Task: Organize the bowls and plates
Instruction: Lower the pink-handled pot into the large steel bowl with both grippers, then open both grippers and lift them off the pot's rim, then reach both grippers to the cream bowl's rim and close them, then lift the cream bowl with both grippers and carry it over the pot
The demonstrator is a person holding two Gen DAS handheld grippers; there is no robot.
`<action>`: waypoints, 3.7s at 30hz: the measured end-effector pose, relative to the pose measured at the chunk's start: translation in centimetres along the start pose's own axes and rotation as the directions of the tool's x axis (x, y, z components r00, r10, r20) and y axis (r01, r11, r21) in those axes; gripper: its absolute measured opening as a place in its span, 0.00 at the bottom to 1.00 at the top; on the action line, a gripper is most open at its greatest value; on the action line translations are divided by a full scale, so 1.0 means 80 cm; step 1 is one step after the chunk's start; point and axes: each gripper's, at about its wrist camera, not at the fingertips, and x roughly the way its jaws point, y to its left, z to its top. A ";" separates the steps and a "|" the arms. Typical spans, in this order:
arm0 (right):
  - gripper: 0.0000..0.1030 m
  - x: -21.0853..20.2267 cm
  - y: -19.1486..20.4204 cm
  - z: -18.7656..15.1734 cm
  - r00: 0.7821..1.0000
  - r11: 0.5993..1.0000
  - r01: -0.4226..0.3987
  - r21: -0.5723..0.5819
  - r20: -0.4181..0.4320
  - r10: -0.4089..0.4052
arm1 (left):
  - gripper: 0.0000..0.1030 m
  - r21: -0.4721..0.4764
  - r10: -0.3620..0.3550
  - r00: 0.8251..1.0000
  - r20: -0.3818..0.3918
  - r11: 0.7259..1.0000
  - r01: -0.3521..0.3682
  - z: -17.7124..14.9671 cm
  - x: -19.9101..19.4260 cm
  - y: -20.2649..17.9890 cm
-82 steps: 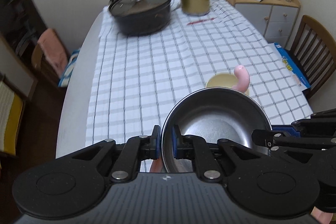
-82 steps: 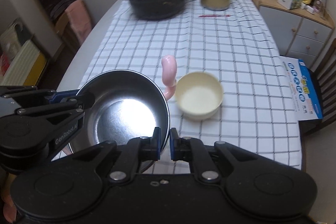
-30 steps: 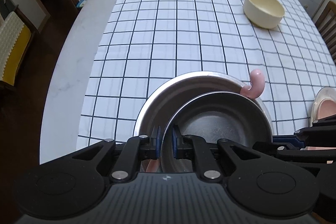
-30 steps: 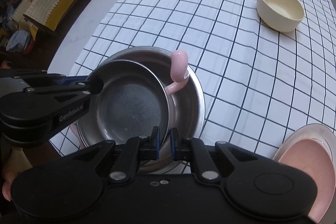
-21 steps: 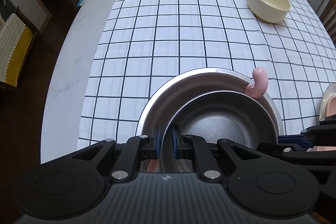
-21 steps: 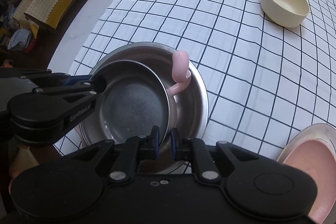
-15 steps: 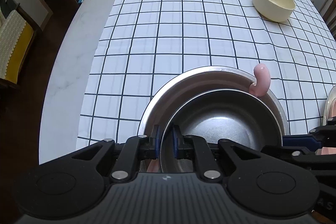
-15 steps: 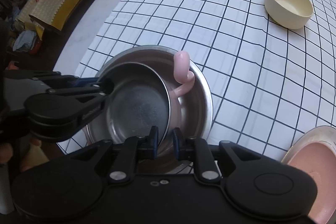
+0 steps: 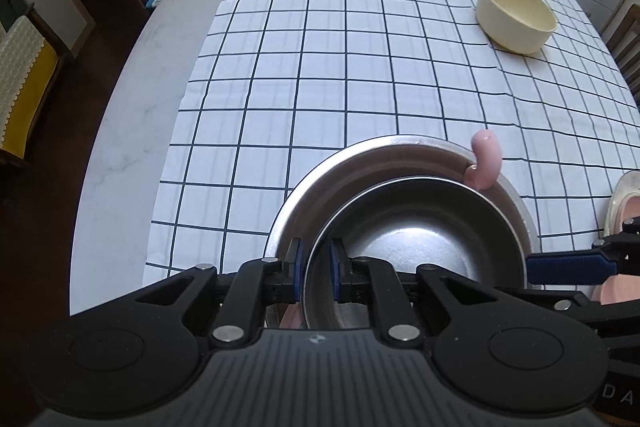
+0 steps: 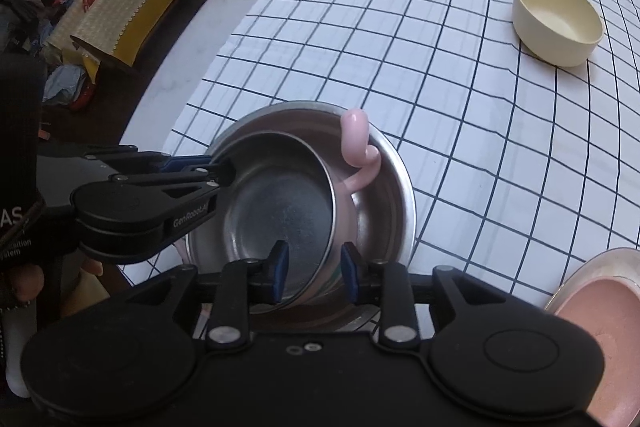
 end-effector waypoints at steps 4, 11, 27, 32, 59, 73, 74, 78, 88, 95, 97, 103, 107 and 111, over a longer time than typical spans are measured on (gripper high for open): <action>0.36 -0.011 0.003 -0.001 1.000 1.000 -0.003 -0.008 0.023 0.003 | 0.21 0.001 -0.025 0.999 0.027 1.000 0.025 0.000 -0.015 0.000; 0.43 -0.036 0.004 0.003 0.997 1.000 0.000 -0.021 0.072 0.002 | 0.37 0.024 -0.060 0.994 0.089 0.998 0.058 0.010 -0.045 -0.008; 0.77 -0.131 -0.041 0.041 0.955 0.997 0.072 -0.019 0.290 -0.063 | 0.60 0.148 -0.123 0.953 0.276 0.985 0.084 0.082 -0.089 -0.050; 0.84 -0.152 -0.072 0.059 0.928 0.993 0.115 0.017 0.354 -0.114 | 0.65 0.188 -0.181 0.928 0.325 0.974 0.125 0.120 -0.089 -0.074; 0.93 -0.070 -0.286 0.160 0.888 0.903 0.230 0.364 0.302 -0.348 | 0.70 0.225 -0.241 0.948 0.210 0.955 0.193 0.303 0.087 -0.193; 0.78 -0.007 -0.316 0.181 0.922 0.893 0.241 0.380 0.199 -0.334 | 0.69 0.194 -0.218 0.973 0.075 0.960 0.200 0.321 0.166 -0.213; 0.75 -0.004 -0.317 0.183 0.924 0.894 0.239 0.379 0.195 -0.330 | 0.69 0.196 -0.218 0.973 0.071 0.960 0.201 0.321 0.169 -0.214; 0.69 0.005 -0.322 0.187 0.929 0.895 0.236 0.379 0.181 -0.322 | 0.62 0.207 -0.219 0.974 0.054 0.957 0.204 0.324 0.178 -0.219; 0.44 0.023 -0.322 0.195 0.950 0.903 0.209 0.376 0.142 -0.279 | 0.37 0.216 -0.204 0.978 0.044 0.958 0.190 0.324 0.184 -0.220; 0.23 0.031 -0.318 0.198 0.958 0.909 0.205 0.362 0.116 -0.263 | 0.17 0.237 -0.202 0.979 0.035 0.953 0.188 0.320 0.180 -0.220; 0.20 0.032 -0.317 0.199 0.957 0.908 0.213 0.360 0.111 -0.268 | 0.13 0.256 -0.192 0.981 0.035 0.950 0.177 0.318 0.178 -0.223; 0.12 0.030 -0.315 0.201 0.954 0.904 0.229 0.361 0.102 -0.283 | 0.06 0.297 -0.191 0.981 0.043 0.940 0.170 0.312 0.169 -0.230; 0.09 0.025 -0.313 0.199 0.949 0.897 0.248 0.366 0.096 -0.301 | 0.05 0.324 -0.190 0.981 0.047 0.932 0.165 0.306 0.160 -0.235; 0.08 0.019 -0.312 0.193 0.946 0.888 0.259 0.380 0.085 -0.312 | 0.04 0.329 -0.199 0.979 0.042 0.928 0.174 0.299 0.151 -0.235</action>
